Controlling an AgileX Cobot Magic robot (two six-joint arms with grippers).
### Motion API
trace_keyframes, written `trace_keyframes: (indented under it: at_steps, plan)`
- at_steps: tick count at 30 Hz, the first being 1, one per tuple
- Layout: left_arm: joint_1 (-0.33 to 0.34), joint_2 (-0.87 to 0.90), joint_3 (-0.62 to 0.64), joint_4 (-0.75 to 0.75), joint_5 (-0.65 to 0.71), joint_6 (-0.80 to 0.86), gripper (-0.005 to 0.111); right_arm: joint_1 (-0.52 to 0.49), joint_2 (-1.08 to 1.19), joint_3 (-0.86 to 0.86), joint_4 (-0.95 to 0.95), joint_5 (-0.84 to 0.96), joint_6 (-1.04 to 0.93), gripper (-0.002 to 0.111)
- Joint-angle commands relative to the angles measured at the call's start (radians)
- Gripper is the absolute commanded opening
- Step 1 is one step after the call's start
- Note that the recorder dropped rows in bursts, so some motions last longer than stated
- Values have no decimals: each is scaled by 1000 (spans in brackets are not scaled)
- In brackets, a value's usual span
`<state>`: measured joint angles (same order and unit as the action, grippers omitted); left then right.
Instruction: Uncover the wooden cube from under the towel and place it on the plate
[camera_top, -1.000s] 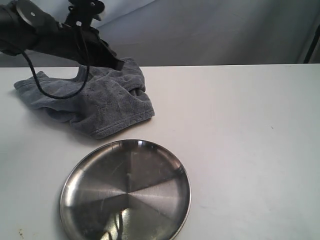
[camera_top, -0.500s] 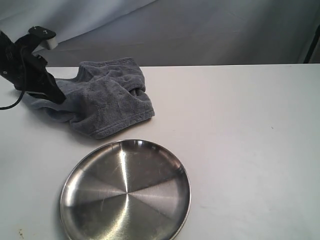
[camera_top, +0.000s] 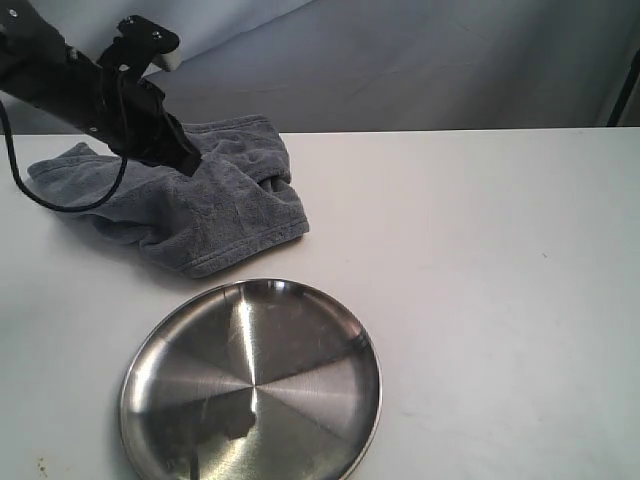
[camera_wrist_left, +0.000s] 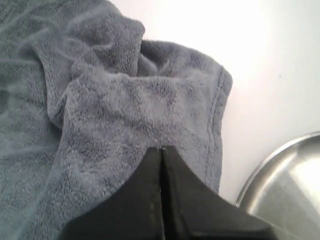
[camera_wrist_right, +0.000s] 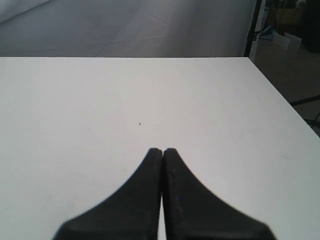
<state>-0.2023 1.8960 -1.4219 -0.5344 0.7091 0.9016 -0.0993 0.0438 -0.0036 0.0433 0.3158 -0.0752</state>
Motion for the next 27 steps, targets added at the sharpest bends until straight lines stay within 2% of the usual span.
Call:
trace_keyframes:
  at_steps: [1,6,9,11,16,19,27]
  plan:
    - [-12,-10,-3,-10,-59,-3,0,1,-6,4,0,-4,4,0]
    - [4,-10,-3,40,-55,-5,3,1,-6,4,0,-4,4,0]
    - [4,-10,-3,109,-46,-7,16,1,-6,4,0,-4,4,0]
    - [4,-10,-3,128,-46,-12,35,1,-6,4,0,-4,4,0]
    - [4,-10,-3,125,-85,-17,103,1,-6,4,0,-4,4,0]
    - [4,-10,-3,122,-117,-77,104,1,-6,4,0,-4,4,0]
    - [4,1,-3,122,-130,-89,104,1,-6,4,0,-4,4,0]
